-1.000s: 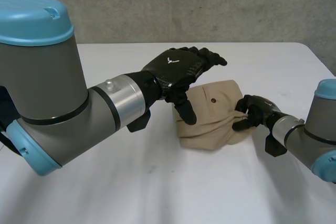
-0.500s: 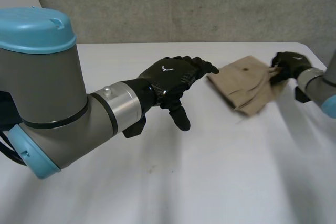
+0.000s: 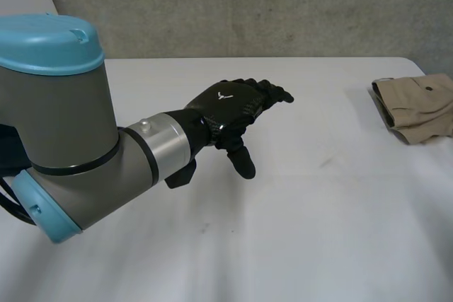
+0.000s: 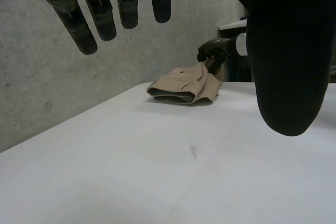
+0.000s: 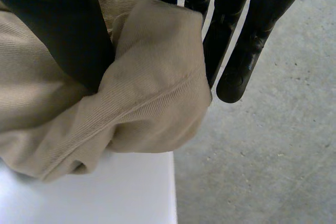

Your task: Fold the laundry.

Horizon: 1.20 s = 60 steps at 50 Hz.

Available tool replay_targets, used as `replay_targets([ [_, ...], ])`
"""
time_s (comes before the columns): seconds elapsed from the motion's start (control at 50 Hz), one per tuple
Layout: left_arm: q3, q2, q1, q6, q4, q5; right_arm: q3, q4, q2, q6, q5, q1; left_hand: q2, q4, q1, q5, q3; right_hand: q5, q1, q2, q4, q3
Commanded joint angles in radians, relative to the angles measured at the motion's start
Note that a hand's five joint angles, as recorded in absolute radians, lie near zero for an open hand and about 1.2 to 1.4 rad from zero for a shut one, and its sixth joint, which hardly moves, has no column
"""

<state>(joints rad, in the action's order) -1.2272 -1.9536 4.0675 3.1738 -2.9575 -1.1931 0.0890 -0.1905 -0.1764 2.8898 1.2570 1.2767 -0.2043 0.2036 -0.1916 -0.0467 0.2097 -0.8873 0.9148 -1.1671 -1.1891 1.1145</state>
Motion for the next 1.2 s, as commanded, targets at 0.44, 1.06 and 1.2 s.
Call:
replay_targets([
  [0.44,-0.029,0.038,0.010,-0.001,0.002,-0.016,0.279,-0.277,-0.297,-0.328,0.074,-0.011,0.026,-0.025,0.013,0.043,-0.031,0.887,-0.740,0.993,1.015,-0.940],
  [1.06,-0.275,0.165,0.375,0.245,-0.298,-0.164,1.517,0.426,-1.350,-0.109,0.097,0.691,0.030,-0.029,0.017,0.047,-0.035,0.887,-0.740,0.993,1.015,-0.940],
  [1.2,-0.244,-0.022,0.553,0.523,-0.382,-0.178,1.676,0.528,-1.339,-0.136,0.101,0.865,0.030,-0.029,0.017,0.047,-0.035,0.887,-0.740,0.993,1.015,-0.940],
])
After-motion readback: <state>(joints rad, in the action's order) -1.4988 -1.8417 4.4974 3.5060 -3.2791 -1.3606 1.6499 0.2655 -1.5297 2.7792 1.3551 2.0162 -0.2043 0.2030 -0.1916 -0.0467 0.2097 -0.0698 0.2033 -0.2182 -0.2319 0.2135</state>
